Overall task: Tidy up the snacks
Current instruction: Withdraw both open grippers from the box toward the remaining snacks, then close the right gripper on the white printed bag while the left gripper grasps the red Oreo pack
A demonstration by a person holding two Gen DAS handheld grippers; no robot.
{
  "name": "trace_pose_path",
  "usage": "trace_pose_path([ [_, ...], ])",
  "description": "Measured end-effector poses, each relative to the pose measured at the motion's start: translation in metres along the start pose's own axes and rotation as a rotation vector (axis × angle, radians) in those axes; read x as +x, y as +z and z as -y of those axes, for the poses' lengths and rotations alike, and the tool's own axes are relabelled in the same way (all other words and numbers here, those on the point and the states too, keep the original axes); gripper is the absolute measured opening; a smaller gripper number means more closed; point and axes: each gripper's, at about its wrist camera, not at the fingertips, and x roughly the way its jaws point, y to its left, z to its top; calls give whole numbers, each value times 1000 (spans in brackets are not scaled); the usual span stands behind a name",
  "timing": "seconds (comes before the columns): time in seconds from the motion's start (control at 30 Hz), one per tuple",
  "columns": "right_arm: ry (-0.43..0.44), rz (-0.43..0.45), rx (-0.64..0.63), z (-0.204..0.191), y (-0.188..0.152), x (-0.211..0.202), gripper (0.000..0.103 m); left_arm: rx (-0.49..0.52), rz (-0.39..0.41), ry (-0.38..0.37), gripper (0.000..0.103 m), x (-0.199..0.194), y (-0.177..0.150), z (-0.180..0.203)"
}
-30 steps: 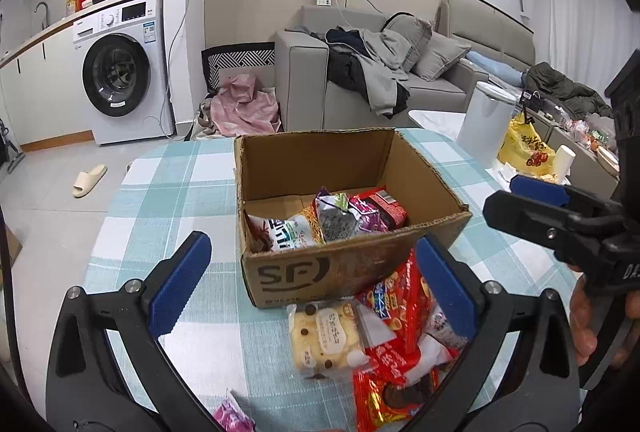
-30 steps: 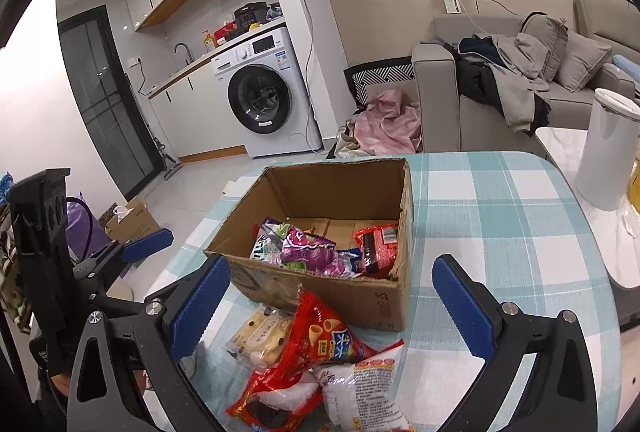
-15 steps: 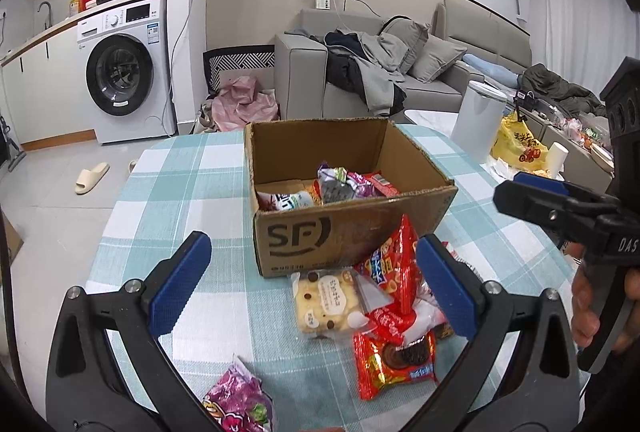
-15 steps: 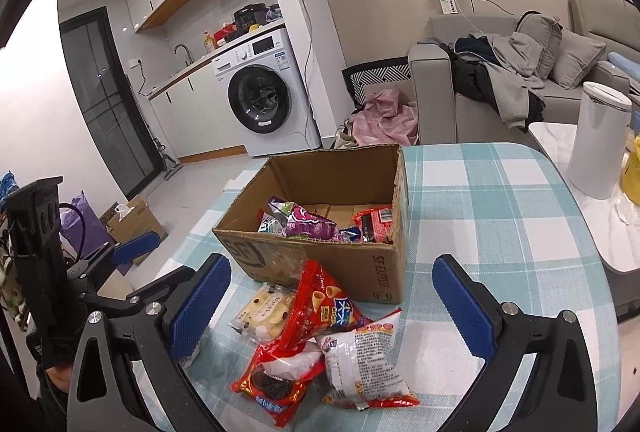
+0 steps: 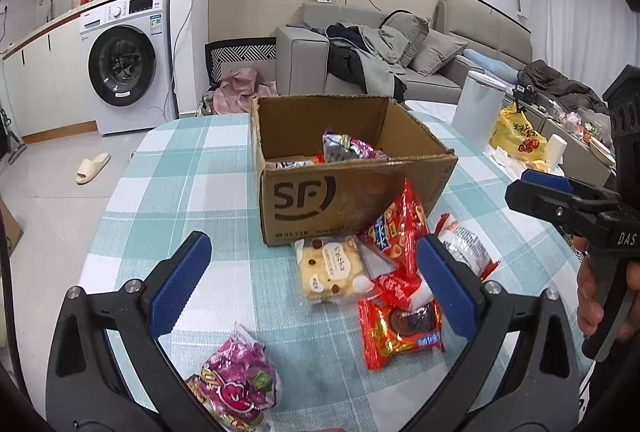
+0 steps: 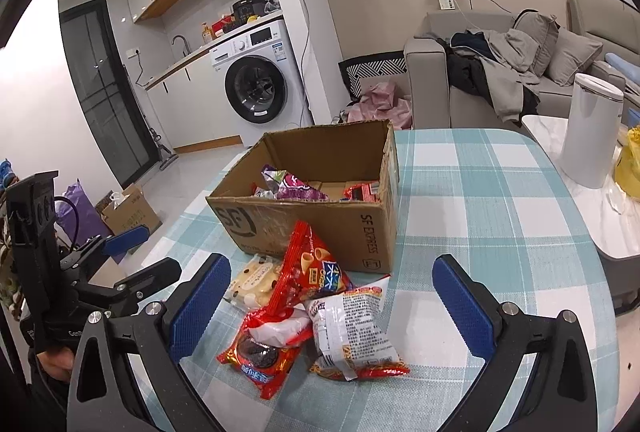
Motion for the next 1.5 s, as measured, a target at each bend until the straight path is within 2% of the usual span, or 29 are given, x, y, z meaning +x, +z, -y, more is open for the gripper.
trace_pose_path([
  [0.37,0,-42,-19,3,-21,9,103,-15,-30,11,102,2,-23,-7],
  [0.73,-22,-82,-3,15,-25,14,103,-5,-54,-8,102,10,-29,-1],
  [1.5,-63,-231,5,29,-46,55,103,38,-139,-48,102,35,-50,19],
])
